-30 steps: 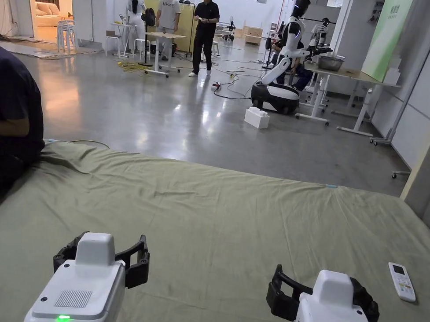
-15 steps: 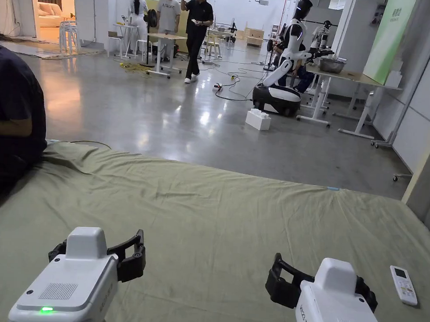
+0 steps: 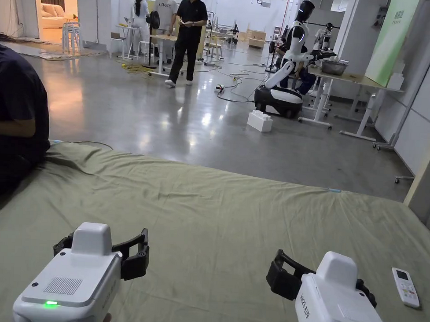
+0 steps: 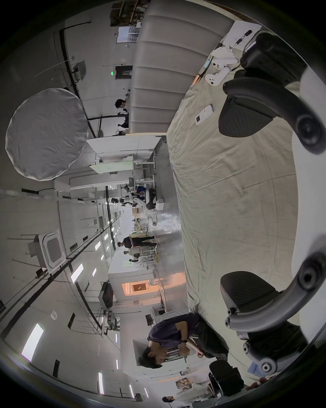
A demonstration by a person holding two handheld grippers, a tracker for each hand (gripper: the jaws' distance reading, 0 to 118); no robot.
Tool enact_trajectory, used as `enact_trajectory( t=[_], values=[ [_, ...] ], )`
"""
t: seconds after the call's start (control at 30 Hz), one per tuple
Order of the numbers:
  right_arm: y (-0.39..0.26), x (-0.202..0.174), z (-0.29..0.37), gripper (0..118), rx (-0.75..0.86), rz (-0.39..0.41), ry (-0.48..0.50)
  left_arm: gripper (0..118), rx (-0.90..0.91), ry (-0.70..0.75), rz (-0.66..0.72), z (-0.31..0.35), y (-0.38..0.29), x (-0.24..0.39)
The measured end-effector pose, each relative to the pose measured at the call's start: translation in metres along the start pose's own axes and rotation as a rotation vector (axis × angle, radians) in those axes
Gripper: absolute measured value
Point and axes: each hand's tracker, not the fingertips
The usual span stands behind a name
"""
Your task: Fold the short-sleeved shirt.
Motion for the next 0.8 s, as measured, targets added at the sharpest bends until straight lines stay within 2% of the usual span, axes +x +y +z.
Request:
enact_trajectory(
  t=[0.17, 0.3, 0.5, 0.8],
  values=[
    [0.005, -0.001, -0.001, 118, -0.050, -0.034, -0.007, 93, 0.003, -0.003, -0.003, -0.001, 0.001, 0.000],
    [0.001, -0.002, -0.004, 118, -0.050, -0.010, -0.020, 93, -0.005, 0.002, 0.004, -0.003, 0.000, 0.000],
    [0.001, 0.002, -0.011, 118, -0.085, -0.029, -0.037, 94, -0.012, 0.000, 0.008, -0.003, 0.000, -0.001],
    [0.002, 0.005, -0.014, 118, -0.066, 0.014, -0.047, 95, -0.016, 0.004, -0.012, -0.004, 0.004, 0.000]
  ],
)
